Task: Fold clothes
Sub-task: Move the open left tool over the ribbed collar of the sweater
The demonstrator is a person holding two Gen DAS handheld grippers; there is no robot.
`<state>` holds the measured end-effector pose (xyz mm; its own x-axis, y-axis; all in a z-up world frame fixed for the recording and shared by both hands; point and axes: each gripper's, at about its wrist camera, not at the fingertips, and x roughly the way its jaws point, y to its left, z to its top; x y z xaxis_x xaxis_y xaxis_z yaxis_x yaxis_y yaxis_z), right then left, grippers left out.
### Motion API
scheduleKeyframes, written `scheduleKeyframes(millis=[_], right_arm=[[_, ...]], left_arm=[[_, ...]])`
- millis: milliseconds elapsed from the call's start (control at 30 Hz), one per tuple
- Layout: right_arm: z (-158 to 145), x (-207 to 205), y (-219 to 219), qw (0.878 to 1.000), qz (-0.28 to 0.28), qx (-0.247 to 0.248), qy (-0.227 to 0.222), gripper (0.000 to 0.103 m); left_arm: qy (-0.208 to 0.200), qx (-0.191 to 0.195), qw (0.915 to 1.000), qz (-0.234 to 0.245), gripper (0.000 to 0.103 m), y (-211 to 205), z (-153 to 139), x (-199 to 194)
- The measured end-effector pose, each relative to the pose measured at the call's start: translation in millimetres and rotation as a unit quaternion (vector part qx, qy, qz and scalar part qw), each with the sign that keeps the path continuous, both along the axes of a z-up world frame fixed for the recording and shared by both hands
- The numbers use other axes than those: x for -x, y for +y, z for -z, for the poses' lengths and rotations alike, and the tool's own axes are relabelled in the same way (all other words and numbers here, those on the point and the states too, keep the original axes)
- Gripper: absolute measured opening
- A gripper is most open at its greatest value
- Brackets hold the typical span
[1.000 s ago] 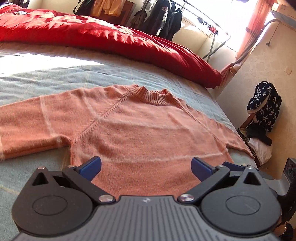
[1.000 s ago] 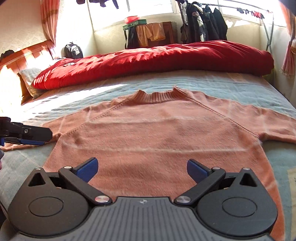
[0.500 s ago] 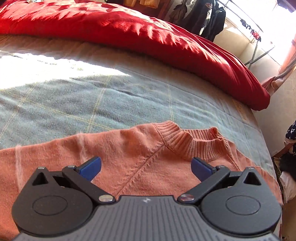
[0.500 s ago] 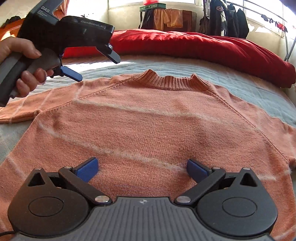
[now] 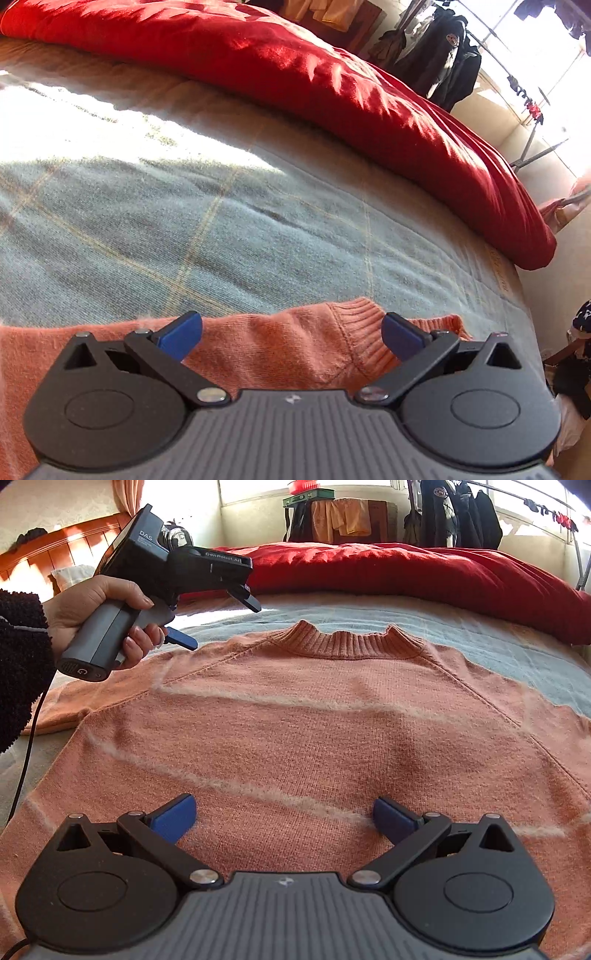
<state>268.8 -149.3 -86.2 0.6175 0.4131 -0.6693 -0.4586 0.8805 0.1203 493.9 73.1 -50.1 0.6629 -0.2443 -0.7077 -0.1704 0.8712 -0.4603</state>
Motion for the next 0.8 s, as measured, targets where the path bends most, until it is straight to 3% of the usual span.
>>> scheduleKeyframes(millis=[100,200,333,500,733,800], right_arm=[[1,0,0,1.000,0.001,-0.002,0.000,0.103],[1,0,1,1.000,0.001,0.002,-0.003,0.103],[2,-1,0,1.000,0.001,-0.001,-0.004,0.103],[3,-2,0,1.000,0.000,-0.003,-0.007,0.103],[3,-1,0,1.000,0.001,-0.005,-0.007,0.103],[3,-1,0,1.000,0.001,-0.005,-0.007,0.103]], left_arm=[[-0.008,0.019,0.9986,0.049,0.103,-22,-3,2],[0.008,0.007,0.9971,0.076,0.103,-41,7,-6],[0.015,-0.023,0.9975,0.065,0.102,-48,27,-24],[0.006,-0.048,0.9974,0.053,0.102,-50,25,-40],[-0.018,-0.004,0.9971,0.074,0.102,-57,8,-16],[-0.012,-0.008,0.9960,0.088,0.102,-64,12,-16]])
